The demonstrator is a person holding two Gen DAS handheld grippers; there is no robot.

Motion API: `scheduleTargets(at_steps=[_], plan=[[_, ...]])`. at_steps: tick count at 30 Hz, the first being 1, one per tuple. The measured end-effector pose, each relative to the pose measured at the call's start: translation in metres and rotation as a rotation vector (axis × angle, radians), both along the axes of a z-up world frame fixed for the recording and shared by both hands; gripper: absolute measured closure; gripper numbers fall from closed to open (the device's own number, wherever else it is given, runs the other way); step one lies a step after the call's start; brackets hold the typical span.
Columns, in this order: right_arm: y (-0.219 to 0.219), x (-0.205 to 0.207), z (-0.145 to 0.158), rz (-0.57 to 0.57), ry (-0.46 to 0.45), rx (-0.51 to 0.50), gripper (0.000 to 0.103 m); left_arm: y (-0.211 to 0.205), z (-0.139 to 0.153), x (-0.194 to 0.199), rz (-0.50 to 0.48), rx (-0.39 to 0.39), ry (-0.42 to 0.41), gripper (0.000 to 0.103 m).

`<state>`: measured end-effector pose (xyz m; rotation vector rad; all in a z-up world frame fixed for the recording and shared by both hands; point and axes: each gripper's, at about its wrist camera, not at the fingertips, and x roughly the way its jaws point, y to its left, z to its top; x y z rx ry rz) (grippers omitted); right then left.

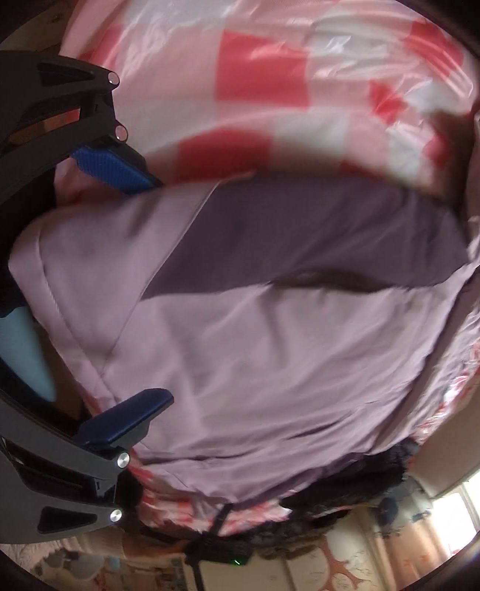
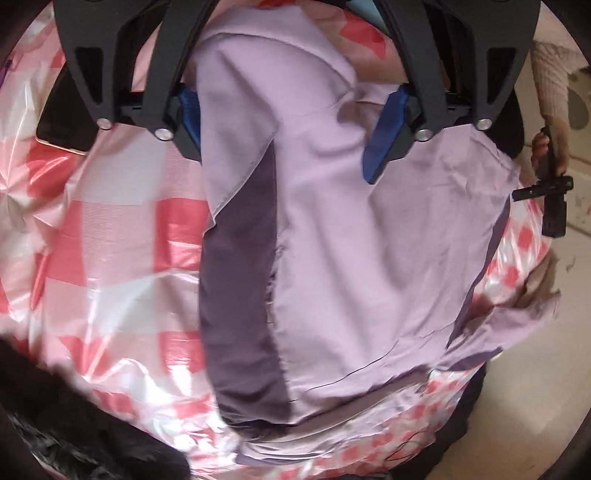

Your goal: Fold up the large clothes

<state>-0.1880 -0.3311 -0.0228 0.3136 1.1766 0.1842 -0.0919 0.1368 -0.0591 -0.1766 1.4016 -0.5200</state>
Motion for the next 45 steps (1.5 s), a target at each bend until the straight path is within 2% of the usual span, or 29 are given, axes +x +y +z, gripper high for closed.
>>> scheduleTargets(at_steps=[1, 2, 3, 5, 6, 7, 10, 11, 12, 14, 15, 16, 18, 19, 20, 21, 22, 23, 25, 27, 31, 33, 36, 38, 39, 41, 45], plan=[[0.004, 0.000, 0.003, -0.006, -0.005, 0.000, 0.074, -0.004, 0.000, -0.003, -0.006, 0.010, -0.022, 0.011], [0.004, -0.001, 0.006, -0.025, -0.020, 0.012, 0.079, -0.005, 0.002, -0.005, 0.002, -0.007, -0.035, 0.029], [0.005, -0.004, 0.011, -0.034, -0.043, 0.037, 0.082, -0.003, 0.007, -0.005, 0.006, -0.012, -0.030, 0.057], [0.005, -0.011, 0.023, -0.045, -0.090, 0.102, 0.086, 0.008, 0.020, -0.001, 0.049, -0.045, -0.048, 0.081], [0.004, -0.016, 0.029, -0.049, -0.112, 0.140, 0.087, 0.016, 0.032, 0.001, 0.057, -0.091, -0.062, 0.084], [0.003, -0.022, 0.036, -0.052, -0.136, 0.187, 0.087, 0.021, 0.044, 0.001, 0.060, -0.090, -0.091, 0.085], [0.006, -0.046, 0.058, -0.021, -0.170, 0.265, 0.088, 0.031, 0.077, -0.007, 0.016, -0.034, -0.164, 0.085], [0.012, -0.055, 0.057, 0.008, -0.141, 0.233, 0.087, 0.033, 0.080, -0.010, -0.005, -0.008, -0.162, 0.084], [0.019, -0.058, 0.051, 0.041, -0.094, 0.165, 0.085, 0.035, 0.075, -0.013, -0.039, 0.038, -0.137, 0.076], [0.030, -0.069, 0.024, 0.067, 0.043, -0.005, 0.071, 0.044, 0.060, -0.014, -0.068, 0.128, -0.098, 0.066], [0.026, -0.072, 0.016, 0.041, 0.072, -0.031, 0.071, 0.054, 0.051, -0.013, -0.053, 0.175, -0.078, 0.066], [0.020, -0.077, 0.015, 0.006, 0.072, -0.034, 0.069, 0.068, 0.050, -0.011, -0.029, 0.182, -0.066, 0.065], [0.001, -0.087, 0.035, -0.101, -0.006, 0.003, 0.067, 0.094, 0.068, -0.008, 0.042, 0.117, -0.115, 0.063], [-0.004, -0.089, 0.047, -0.139, -0.047, -0.007, 0.059, 0.104, 0.083, -0.005, 0.078, 0.100, -0.175, 0.055], [-0.009, -0.087, 0.066, -0.181, -0.121, -0.008, 0.048, 0.116, 0.101, -0.002, 0.116, 0.074, -0.245, 0.040], [-0.011, -0.082, 0.080, -0.199, -0.182, 0.013, 0.043, 0.131, 0.126, 0.004, 0.172, 0.029, -0.338, 0.021], [-0.010, -0.073, 0.093, -0.212, -0.244, 0.046, 0.037, 0.144, 0.143, 0.010, 0.225, 0.006, -0.402, 0.012], [-0.005, -0.059, 0.105, -0.213, -0.308, 0.089, 0.035, 0.155, 0.160, 0.020, 0.295, -0.004, -0.462, 0.006], [0.007, -0.025, 0.112, -0.194, -0.386, 0.135, 0.029, 0.178, 0.185, 0.043, 0.427, -0.056, -0.554, 0.006], [0.025, 0.017, 0.108, -0.169, -0.443, 0.161, 0.028, 0.190, 0.195, 0.069, 0.514, -0.075, -0.588, 0.006], [0.054, 0.098, 0.058, -0.121, -0.409, 0.255, 0.028, 0.207, 0.199, 0.122, 0.673, -0.083, -0.608, 0.006], [0.069, 0.122, 0.036, -0.093, -0.393, 0.274, 0.028, 0.211, 0.198, 0.144, 0.736, -0.071, -0.612, 0.006], [0.087, 0.130, 0.004, -0.073, -0.401, 0.288, 0.028, 0.218, 0.180, 0.161, 0.818, -0.083, -0.527, 0.006], [0.091, 0.127, -0.016, -0.085, -0.344, 0.282, 0.028, 0.223, 0.164, 0.163, 0.894, -0.145, -0.485, 0.006], [0.092, 0.130, -0.022, -0.087, -0.310, 0.303, 0.028, 0.227, 0.157, 0.161, 0.939, -0.172, -0.493, 0.006], [0.090, 0.129, -0.022, -0.084, -0.319, 0.318, 0.028, 0.227, 0.154, 0.157, 1.001, -0.136, -0.524, 0.006], [0.088, 0.127, -0.025, -0.091, -0.316, 0.337, 0.028, 0.225, 0.155, 0.171, 1.048, -0.103, -0.549, 0.006]])
